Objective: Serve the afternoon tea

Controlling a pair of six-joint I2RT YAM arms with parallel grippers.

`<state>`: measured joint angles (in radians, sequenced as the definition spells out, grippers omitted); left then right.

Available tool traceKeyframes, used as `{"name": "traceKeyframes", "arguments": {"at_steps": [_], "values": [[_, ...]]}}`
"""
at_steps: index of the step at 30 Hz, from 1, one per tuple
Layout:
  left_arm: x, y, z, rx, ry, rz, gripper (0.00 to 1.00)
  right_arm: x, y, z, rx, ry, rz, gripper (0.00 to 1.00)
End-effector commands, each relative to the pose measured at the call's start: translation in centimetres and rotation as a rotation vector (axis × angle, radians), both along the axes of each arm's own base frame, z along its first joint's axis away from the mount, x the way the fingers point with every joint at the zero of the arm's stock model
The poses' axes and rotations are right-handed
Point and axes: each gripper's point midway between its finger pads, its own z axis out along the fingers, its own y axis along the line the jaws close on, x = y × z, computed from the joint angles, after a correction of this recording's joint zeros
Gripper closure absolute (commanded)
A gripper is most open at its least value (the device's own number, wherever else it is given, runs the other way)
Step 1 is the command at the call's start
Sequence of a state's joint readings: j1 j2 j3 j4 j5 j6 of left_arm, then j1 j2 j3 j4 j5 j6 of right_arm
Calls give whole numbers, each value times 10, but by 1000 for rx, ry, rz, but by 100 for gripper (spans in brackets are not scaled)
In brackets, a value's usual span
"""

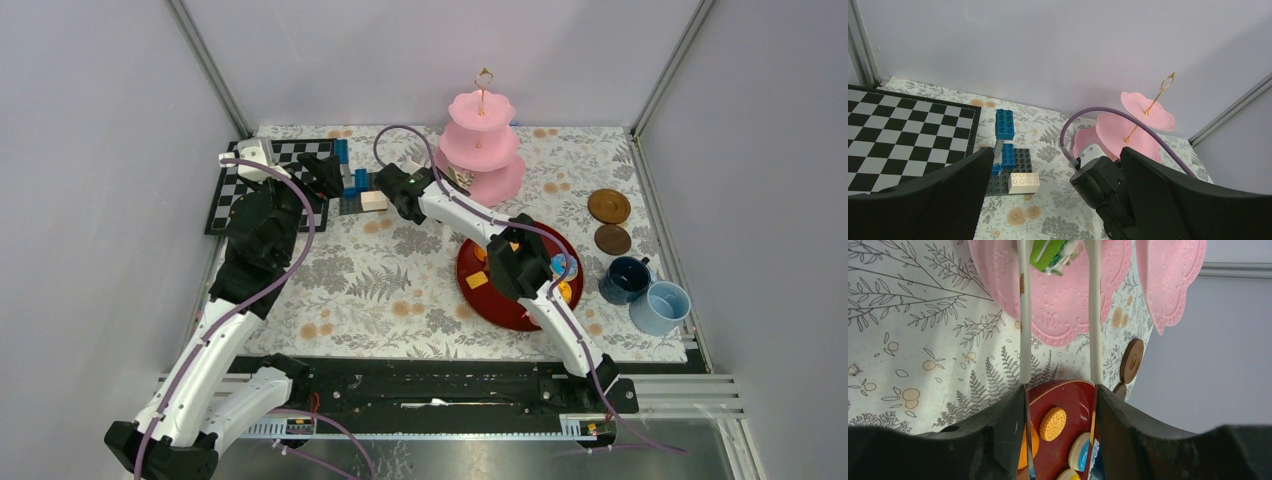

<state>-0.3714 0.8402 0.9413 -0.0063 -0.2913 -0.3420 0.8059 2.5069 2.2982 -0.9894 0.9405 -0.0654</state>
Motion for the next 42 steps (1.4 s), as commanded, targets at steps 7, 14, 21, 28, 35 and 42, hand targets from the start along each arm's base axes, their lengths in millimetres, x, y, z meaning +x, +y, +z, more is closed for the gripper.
{"name": "traceKeyframes", "arguments": {"at_steps": [7, 14, 21, 28, 35, 42], "values": [[1, -4, 15, -27, -38, -25, 1, -22, 8, 33, 90, -18, 11, 44], [1, -4, 16, -28, -38, -27, 1, -15, 22, 29, 124, -7, 47, 42], [1, -5, 15, -27, -37, -30, 1, -14, 32, 32, 156, -6, 69, 42], [3, -6, 13, -25, -29, -35, 1, -29, 42, 39, 224, 32, 97, 42], [4, -8, 12, -25, -25, -39, 1, -42, 42, 53, 286, 39, 100, 42], [4, -7, 12, -25, -24, -36, 1, -92, 35, 80, 450, 98, 89, 44]]}}
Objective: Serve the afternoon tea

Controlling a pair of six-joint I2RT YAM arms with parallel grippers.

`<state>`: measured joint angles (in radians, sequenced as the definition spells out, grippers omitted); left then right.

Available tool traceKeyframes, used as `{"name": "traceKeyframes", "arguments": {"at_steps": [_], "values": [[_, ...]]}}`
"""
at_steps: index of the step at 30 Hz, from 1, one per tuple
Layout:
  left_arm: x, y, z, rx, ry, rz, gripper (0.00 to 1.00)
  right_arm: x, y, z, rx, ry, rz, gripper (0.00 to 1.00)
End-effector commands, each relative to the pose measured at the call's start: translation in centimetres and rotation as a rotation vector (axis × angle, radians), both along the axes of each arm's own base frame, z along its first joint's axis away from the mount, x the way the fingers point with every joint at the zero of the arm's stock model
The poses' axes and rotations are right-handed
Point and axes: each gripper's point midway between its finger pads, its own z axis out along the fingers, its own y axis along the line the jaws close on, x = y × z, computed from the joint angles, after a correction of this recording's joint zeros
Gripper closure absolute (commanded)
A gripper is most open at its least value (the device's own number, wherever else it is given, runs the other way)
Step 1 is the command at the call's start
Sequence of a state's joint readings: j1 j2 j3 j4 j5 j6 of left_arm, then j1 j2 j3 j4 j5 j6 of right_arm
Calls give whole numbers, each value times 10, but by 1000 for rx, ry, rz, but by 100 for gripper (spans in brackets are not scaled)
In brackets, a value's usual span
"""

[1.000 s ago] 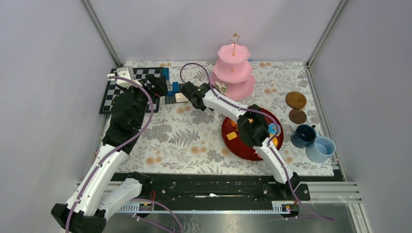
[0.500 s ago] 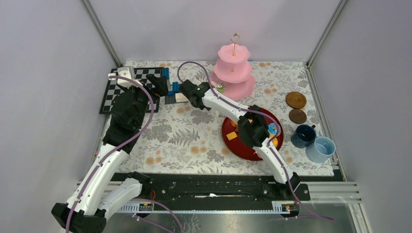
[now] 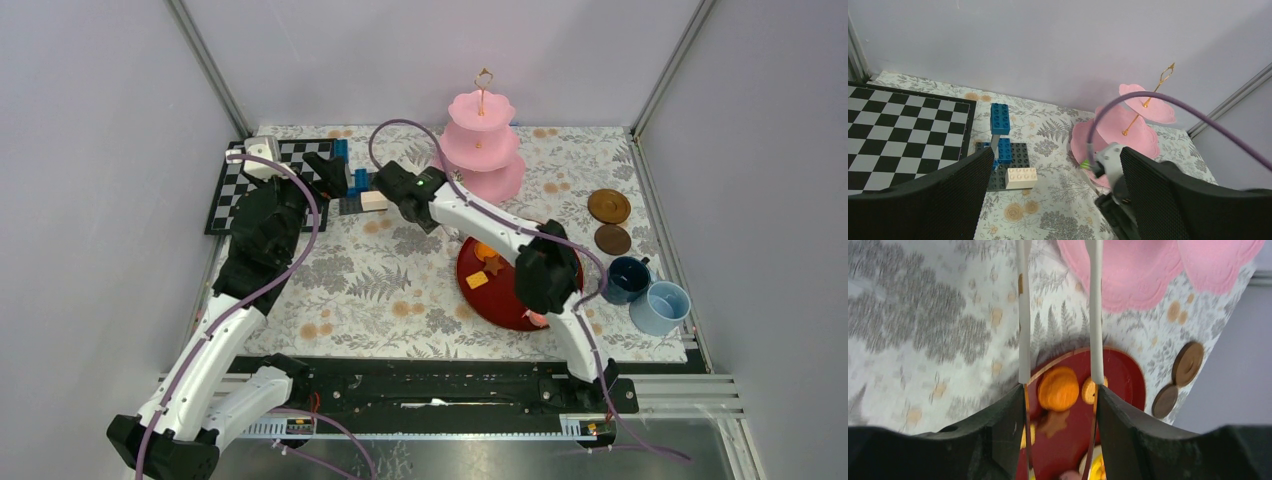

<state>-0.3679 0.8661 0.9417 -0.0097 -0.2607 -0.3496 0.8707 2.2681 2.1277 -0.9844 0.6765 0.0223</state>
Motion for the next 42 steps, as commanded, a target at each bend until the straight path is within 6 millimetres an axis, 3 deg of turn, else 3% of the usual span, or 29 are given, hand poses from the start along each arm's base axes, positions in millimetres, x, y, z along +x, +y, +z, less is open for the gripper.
{"name": "traceKeyframes", "arguments": {"at_steps": [1, 7, 11, 15, 20, 26, 32, 38, 42], "values": [[-1, -1, 20, -30, -48, -8, 1, -44, -6, 54, 196, 5, -14, 44], [-1, -2, 19, -30, -45, -15, 1, -101, -48, 73, 350, 35, -64, 44], [1, -3, 17, -28, -37, -17, 1, -140, -89, 62, 387, 71, -138, 44], [3, -6, 15, -28, -27, -29, 1, -184, -128, 34, 473, 192, -274, 44], [5, -11, 13, -31, -16, -50, 1, -225, -162, 31, 608, 281, -484, 44], [5, -13, 12, -36, -12, -59, 1, -264, -176, 24, 715, 361, -661, 44], [7, -15, 11, -34, -7, -64, 1, -286, -181, 32, 753, 398, -720, 45], [6, -13, 13, -36, -13, -58, 1, -311, -199, 29, 710, 431, -758, 44], [7, -15, 12, -36, -9, -62, 1, -315, -212, 31, 694, 389, -779, 43]]}}
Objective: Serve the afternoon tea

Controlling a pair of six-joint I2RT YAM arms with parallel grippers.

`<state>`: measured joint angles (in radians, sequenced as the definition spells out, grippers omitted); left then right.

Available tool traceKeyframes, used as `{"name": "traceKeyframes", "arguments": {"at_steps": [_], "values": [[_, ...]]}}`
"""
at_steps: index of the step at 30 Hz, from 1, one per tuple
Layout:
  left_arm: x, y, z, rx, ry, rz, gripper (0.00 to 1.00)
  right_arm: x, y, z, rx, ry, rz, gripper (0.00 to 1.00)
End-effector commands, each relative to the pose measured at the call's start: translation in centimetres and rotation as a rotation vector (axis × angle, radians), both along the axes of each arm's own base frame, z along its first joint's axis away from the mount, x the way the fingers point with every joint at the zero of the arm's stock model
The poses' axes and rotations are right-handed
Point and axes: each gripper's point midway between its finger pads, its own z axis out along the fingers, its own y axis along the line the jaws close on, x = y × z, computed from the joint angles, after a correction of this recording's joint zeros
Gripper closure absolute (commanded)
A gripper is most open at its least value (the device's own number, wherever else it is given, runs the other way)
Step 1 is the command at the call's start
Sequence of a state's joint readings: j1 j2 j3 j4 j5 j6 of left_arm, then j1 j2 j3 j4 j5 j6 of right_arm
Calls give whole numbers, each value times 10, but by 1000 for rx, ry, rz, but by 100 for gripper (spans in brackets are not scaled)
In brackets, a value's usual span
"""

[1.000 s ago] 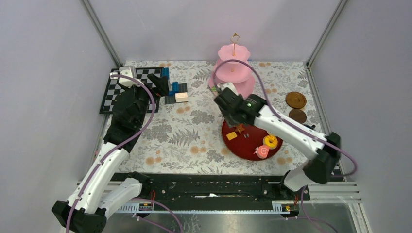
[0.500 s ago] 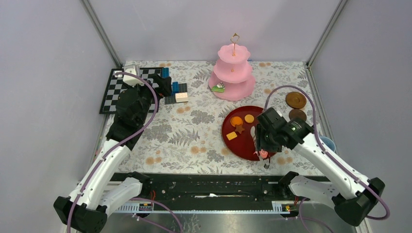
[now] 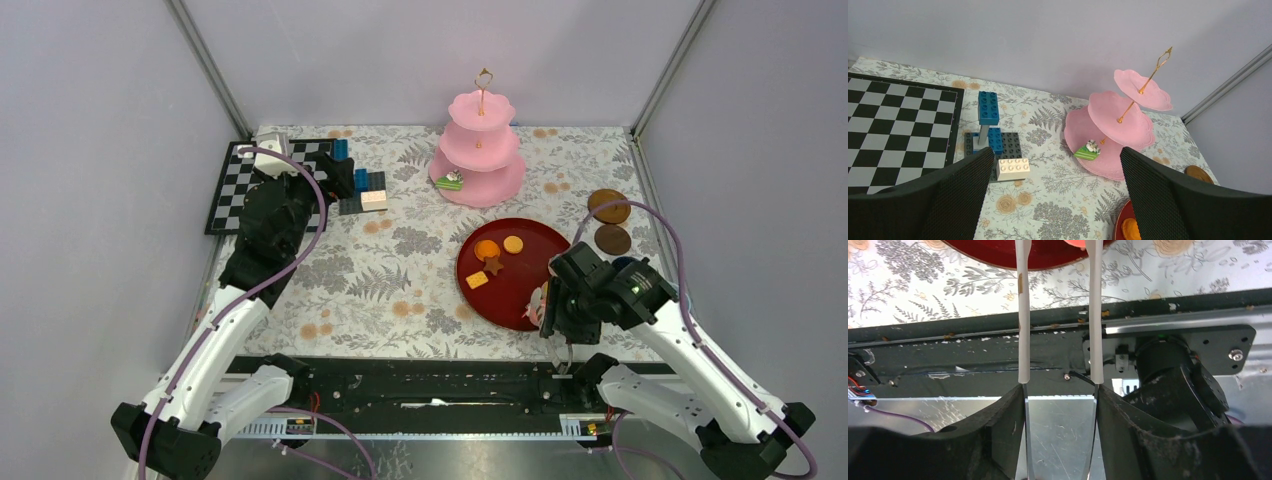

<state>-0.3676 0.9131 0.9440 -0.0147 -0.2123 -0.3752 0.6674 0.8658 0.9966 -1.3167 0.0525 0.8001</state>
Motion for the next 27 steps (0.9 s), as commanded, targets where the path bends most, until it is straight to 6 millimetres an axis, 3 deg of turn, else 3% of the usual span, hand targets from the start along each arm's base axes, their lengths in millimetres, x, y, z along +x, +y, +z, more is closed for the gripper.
{"name": "traceKeyframes", "arguments": {"at_steps": [1, 16, 27], "values": [[-2, -2, 26, -32, -55, -15, 1, -15, -16, 1, -37, 31, -55, 42], [-1, -2, 26, -32, -53, -16, 1, -5, 11, -36, 90, 25, -118, 38], [-1, -2, 25, -30, -53, -12, 1, 0, 2, -47, 17, 20, -106, 41]]}}
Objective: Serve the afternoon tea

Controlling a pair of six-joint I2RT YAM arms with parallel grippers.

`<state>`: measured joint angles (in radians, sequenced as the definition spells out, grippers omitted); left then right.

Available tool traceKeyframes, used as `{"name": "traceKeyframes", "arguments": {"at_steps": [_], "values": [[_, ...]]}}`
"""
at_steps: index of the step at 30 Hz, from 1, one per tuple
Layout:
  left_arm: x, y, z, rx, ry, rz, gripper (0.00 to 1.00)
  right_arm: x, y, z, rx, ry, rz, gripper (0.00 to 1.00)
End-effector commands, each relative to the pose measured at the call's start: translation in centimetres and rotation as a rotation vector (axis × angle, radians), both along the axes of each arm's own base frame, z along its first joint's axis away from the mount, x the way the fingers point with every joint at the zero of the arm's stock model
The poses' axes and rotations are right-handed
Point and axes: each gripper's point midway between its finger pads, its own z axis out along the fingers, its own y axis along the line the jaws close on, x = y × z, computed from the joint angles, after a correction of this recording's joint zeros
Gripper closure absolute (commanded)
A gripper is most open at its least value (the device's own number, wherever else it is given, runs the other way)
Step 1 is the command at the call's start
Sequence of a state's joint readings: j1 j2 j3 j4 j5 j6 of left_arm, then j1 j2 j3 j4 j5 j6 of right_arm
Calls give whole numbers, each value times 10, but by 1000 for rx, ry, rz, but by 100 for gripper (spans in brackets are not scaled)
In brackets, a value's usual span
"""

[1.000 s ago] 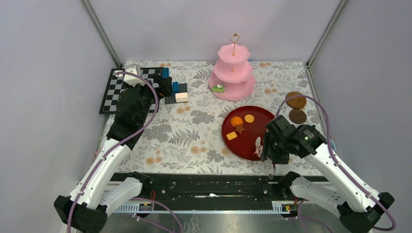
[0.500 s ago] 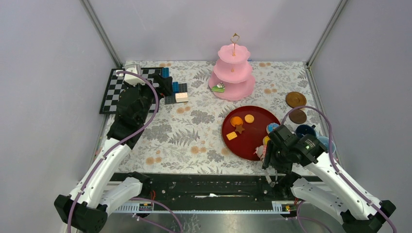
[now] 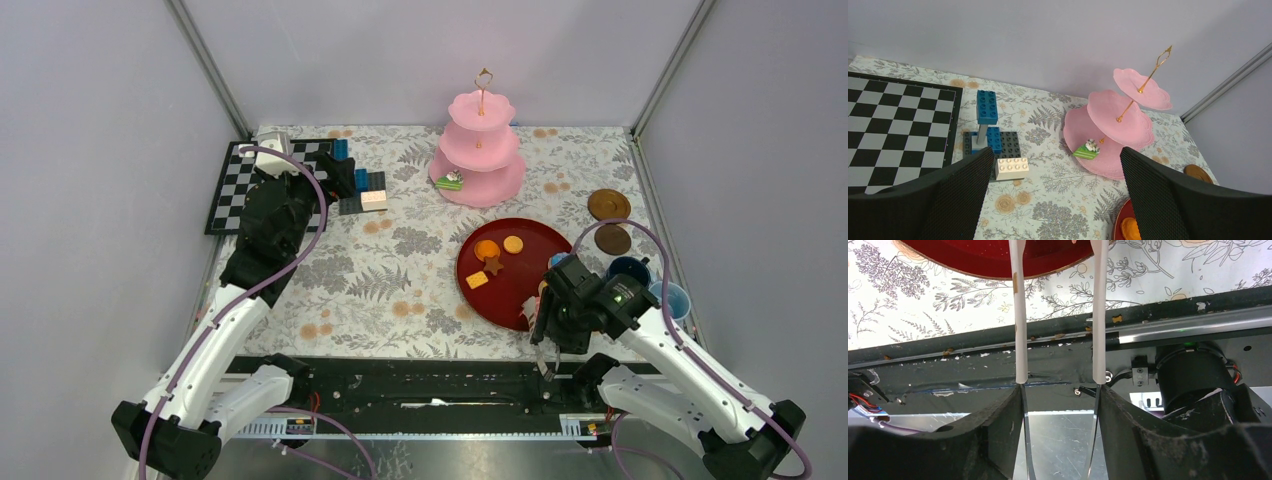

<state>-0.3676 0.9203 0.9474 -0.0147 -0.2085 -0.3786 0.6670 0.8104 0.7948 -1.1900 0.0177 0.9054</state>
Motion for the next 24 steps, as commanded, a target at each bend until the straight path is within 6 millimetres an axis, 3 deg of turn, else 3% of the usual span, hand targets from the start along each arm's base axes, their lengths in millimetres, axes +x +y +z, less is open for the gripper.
{"name": "traceKeyframes", "arguments": {"at_steps": [1, 11, 24], "values": [[-2, 0, 25, -27, -55, -9, 1, 7, -5, -3, -31, -33, -14, 42], [-1, -2, 23, -26, -49, -15, 1, 24, 3, 7, -4, -109, 12, 60], [0, -3, 22, -24, -46, -16, 1, 65, 37, 33, 92, -238, 52, 66]]}}
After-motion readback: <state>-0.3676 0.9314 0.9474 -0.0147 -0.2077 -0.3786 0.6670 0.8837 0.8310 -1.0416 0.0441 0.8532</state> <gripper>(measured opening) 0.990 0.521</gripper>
